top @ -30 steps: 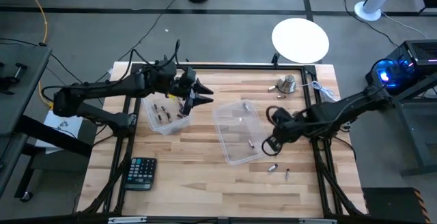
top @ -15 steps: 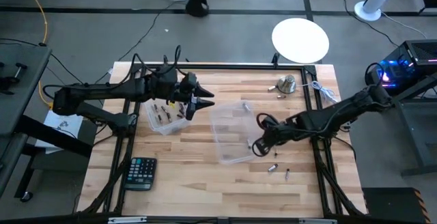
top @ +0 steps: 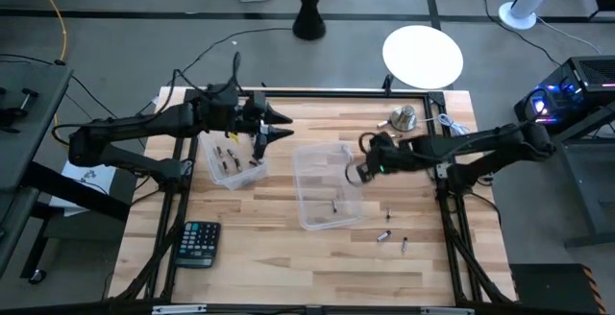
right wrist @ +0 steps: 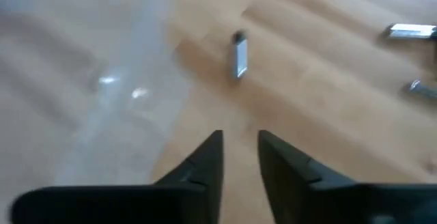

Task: Sort batteries
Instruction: Put the silver battery into the right transparent bin

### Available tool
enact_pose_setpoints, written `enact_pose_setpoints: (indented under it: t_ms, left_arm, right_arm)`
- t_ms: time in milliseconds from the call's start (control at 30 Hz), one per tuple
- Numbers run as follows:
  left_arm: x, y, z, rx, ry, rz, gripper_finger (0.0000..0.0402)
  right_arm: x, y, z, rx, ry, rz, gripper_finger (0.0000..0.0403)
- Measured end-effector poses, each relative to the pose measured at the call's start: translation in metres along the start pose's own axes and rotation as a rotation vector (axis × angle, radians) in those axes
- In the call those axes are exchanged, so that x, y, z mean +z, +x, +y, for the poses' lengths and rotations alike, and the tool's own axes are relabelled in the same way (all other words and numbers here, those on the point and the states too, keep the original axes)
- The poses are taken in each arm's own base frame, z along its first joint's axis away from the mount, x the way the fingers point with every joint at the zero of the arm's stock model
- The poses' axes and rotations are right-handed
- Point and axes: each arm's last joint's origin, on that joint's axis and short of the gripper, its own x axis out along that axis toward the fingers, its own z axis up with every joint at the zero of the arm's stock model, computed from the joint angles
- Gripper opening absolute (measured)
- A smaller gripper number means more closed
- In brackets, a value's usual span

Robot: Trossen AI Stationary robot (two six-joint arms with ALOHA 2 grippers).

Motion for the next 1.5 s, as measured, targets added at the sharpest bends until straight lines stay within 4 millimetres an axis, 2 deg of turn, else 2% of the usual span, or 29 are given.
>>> enact_pose_setpoints:
  t_ms: [100, 233, 400, 467, 533, 633, 767, 1067, 1300, 1500]
  left_arm:
    - [0.006, -0.011, 0.001, 0.007, -0.006, -0.038, 0.0168]
    - [0.012, -0.026, -0.002, 0.004, -0.044, -0.085, 0.0168]
    - [0.018, -0.041, -0.006, -0.012, -0.099, -0.129, 0.0168]
    - [0.019, -0.045, -0.007, -0.012, -0.120, -0.142, 0.0168]
    - [0.020, -0.047, -0.007, -0.003, -0.136, -0.152, 0.0168]
    - [0.020, -0.047, -0.007, 0.003, -0.140, -0.154, 0.0168]
    - [0.019, -0.044, -0.006, 0.021, -0.144, -0.150, 0.0168]
    - [0.019, -0.041, -0.005, 0.024, -0.162, -0.149, 0.0168]
    - [0.019, -0.041, -0.005, 0.024, -0.169, -0.148, 0.0168]
    - [0.019, -0.041, -0.005, 0.024, -0.169, -0.148, 0.0168]
  right_arm:
    - [0.015, 0.028, -0.021, 0.018, 0.060, -0.018, 0.0140]
    - [0.025, 0.065, -0.055, 0.118, 0.161, -0.056, 0.0187]
    - [0.027, 0.092, -0.089, 0.353, 0.348, -0.127, 0.0203]
    - [0.027, 0.095, -0.098, 0.360, 0.453, -0.120, 0.0204]
    - [0.024, 0.101, -0.102, 0.339, 0.478, -0.092, 0.0204]
    - [0.020, 0.110, -0.098, 0.332, 0.450, -0.035, 0.0204]
    - [0.019, 0.123, -0.081, 0.305, 0.362, 0.008, 0.0204]
    - [0.037, 0.151, -0.047, 0.235, 0.200, 0.050, 0.0204]
    - [0.047, 0.157, -0.020, 0.151, 0.015, 0.124, 0.0204]
    - [0.039, 0.155, -0.016, 0.001, -0.105, 0.191, 0.0204]
